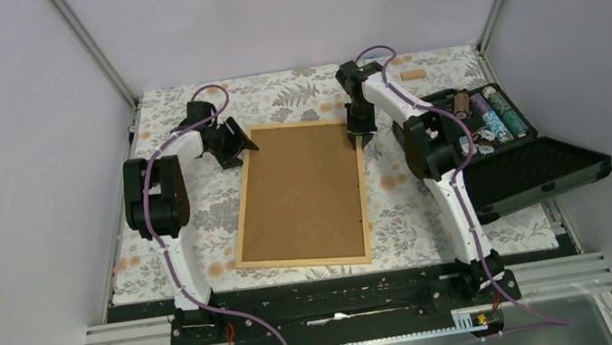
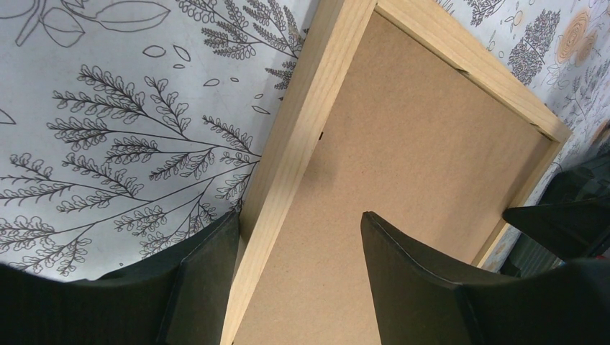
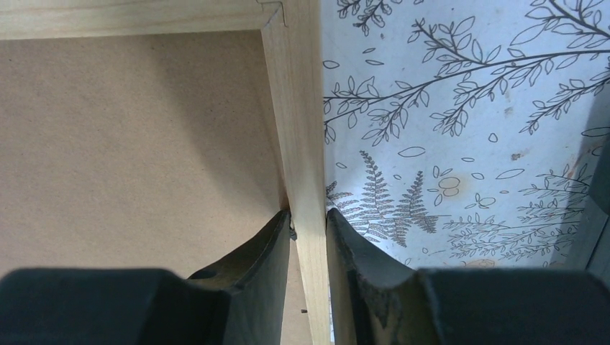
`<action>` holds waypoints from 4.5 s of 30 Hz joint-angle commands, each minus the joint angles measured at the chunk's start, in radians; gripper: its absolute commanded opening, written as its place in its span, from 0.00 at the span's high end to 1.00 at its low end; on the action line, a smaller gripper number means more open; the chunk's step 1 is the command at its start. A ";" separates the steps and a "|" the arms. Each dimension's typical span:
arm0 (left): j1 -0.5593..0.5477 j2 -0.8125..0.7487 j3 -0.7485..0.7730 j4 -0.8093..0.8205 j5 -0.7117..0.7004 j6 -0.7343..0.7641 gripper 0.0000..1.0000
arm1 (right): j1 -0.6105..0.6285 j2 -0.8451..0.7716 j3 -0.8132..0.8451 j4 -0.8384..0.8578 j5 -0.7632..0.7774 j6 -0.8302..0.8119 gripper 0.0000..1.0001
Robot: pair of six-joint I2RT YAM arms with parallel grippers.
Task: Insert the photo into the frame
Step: Install the photo frame at the center of the board, then adjust the photo frame at the center of the board.
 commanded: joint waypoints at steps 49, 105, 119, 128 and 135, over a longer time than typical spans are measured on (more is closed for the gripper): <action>-0.492 -1.007 -0.679 -0.403 -0.174 -0.632 0.01 | -0.011 -0.143 -0.145 0.575 -0.174 -0.650 0.15; 0.070 -0.122 -0.148 -0.146 -0.113 0.084 0.01 | 0.156 -1.101 -1.317 0.639 -0.279 0.111 0.26; 0.153 -0.331 -0.339 -0.137 -0.216 0.132 0.01 | 0.082 -1.029 -1.315 0.430 -0.306 0.012 0.57; 0.155 -0.230 -0.365 -0.125 -0.143 0.100 0.02 | 0.069 -0.915 -1.317 0.473 -0.359 0.001 0.65; 0.154 -0.259 -0.390 -0.119 -0.181 0.070 0.01 | 0.069 -0.827 -1.299 0.504 -0.344 0.058 0.68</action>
